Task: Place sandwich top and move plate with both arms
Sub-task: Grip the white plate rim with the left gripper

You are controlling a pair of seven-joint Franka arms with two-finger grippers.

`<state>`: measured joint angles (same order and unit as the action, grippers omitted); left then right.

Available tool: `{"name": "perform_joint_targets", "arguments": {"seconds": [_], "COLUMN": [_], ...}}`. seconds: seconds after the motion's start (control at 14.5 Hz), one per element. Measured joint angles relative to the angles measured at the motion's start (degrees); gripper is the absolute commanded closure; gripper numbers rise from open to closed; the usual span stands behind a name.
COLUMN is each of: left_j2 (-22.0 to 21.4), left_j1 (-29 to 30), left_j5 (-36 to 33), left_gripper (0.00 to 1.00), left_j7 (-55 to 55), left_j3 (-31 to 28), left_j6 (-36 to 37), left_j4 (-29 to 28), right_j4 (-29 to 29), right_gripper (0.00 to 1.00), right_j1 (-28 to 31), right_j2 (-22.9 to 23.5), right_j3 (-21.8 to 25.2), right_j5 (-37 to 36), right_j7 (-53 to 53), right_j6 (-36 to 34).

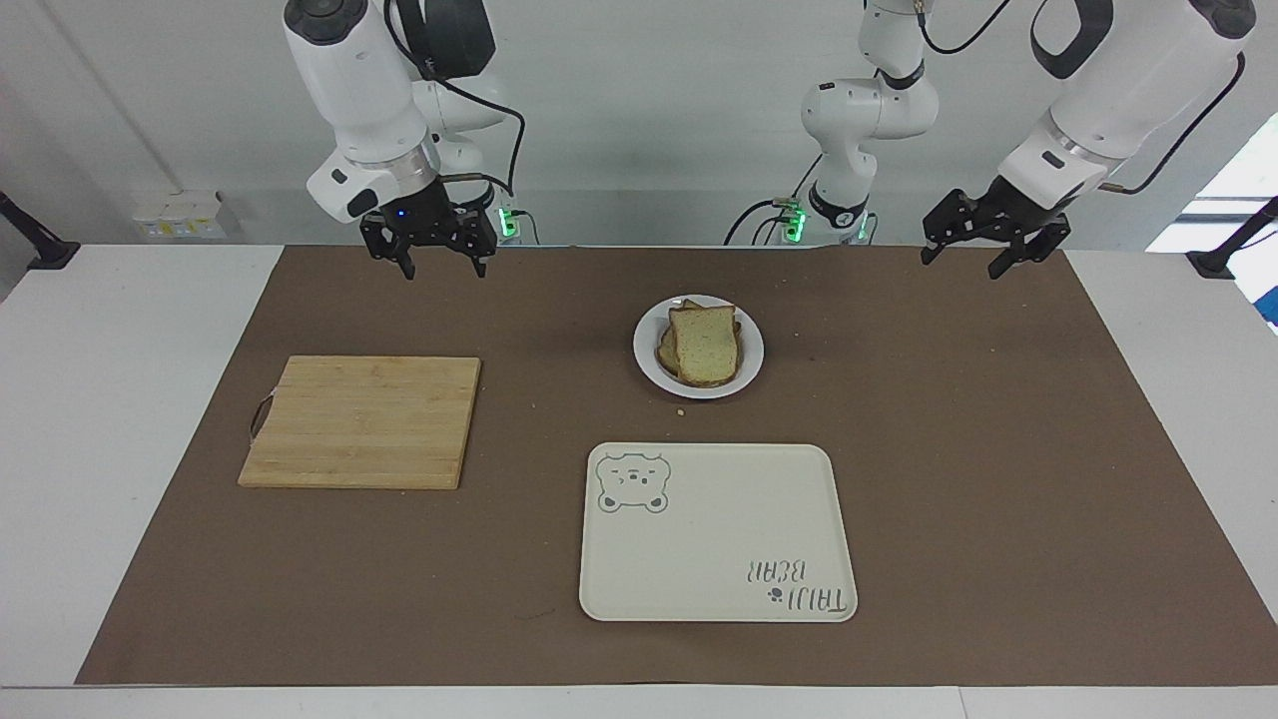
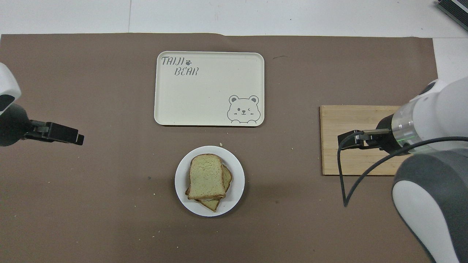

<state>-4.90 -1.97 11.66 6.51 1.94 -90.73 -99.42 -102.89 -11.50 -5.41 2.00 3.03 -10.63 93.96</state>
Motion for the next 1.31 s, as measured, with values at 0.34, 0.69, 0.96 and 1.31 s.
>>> {"name": "perform_joint_targets", "arguments": {"seconds": [0.34, 0.69, 0.96, 1.31], "left_j2": [-1.63, -2.15, -2.09, -0.94], "left_j1": [-2.16, -4.50, -6.76, -13.90], "left_j5": [5.74, 10.72, 16.17, 27.30], "left_gripper": [0.00, 0.00, 0.00, 0.00], "left_j7": [0.60, 3.30, 6.41, 9.65], "left_j3": [0.47, 0.56, 0.52, 0.69], "left_j6": [-8.93, -18.18, -26.62, -38.85], "left_j4": [-9.03, -17.54, -25.88, -36.31], "right_j4": [-0.12, -0.11, 0.88, 4.83], "right_gripper": [0.00, 0.00, 0.00, 0.00], "right_j1": [4.78, 9.88, 11.80, 12.77], "right_j2": [0.01, 0.01, -0.03, -0.43], "right_j3": [0.00, 0.03, 0.02, 0.46], "right_j5": [-0.02, -0.02, -0.02, -0.02], "right_j7": [3.57, 6.97, 6.98, 6.98], "right_j6": [-2.97, -3.81, -3.50, -3.58]}}
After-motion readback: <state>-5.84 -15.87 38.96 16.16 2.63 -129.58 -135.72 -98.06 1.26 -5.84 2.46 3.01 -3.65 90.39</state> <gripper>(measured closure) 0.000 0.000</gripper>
